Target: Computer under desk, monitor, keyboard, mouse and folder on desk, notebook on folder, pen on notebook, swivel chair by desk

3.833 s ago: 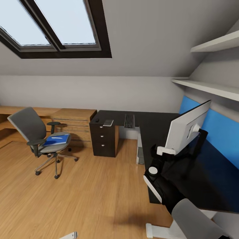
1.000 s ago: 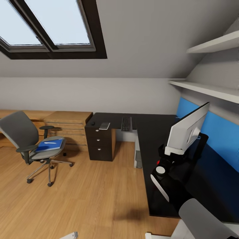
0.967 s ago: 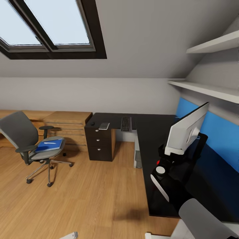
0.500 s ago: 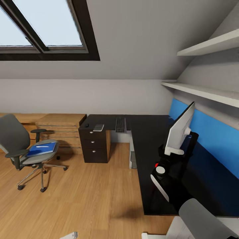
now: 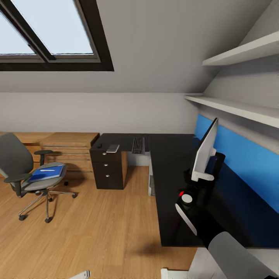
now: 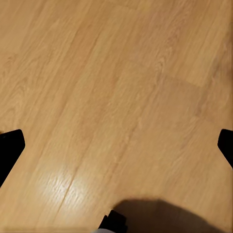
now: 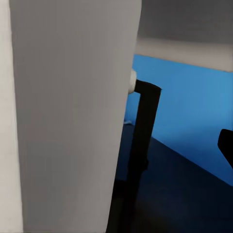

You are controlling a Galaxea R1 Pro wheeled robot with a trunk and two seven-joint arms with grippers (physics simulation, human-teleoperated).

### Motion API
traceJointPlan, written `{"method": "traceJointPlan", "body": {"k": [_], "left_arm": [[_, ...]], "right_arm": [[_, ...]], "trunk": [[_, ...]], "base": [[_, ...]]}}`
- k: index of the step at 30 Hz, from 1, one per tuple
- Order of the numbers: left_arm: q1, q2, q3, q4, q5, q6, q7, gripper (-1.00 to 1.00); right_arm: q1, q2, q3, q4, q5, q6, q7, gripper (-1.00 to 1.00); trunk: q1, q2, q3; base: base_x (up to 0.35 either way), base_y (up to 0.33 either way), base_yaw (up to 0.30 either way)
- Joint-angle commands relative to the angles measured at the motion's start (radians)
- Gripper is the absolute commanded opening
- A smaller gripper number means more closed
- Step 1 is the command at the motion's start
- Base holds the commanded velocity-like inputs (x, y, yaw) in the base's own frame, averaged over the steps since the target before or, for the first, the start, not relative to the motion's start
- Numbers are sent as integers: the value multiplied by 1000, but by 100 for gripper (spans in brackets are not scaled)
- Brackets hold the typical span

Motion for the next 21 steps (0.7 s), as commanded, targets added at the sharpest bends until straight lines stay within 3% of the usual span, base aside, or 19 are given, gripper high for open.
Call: {"method": "traceJointPlan", "body": {"k": [1,12,21], "left_arm": [[-1,2,-8,-1,10,-4,8,100],[-1,-6,0,0,10,-5,8,100],[-1,-6,-1,0,9,-5,8,100]], "right_arm": [[-1,-1,6,0,-11,-7,-5,100],[0,48,19,16,-1,-9,3,100],[0,51,20,16,0,-9,3,100]], "trunk": [[0,-1,-1],[0,-1,-1],[0,-1,-1]], "base": [[-7,-143,0],[0,-17,0],[-2,-4,0]]}}
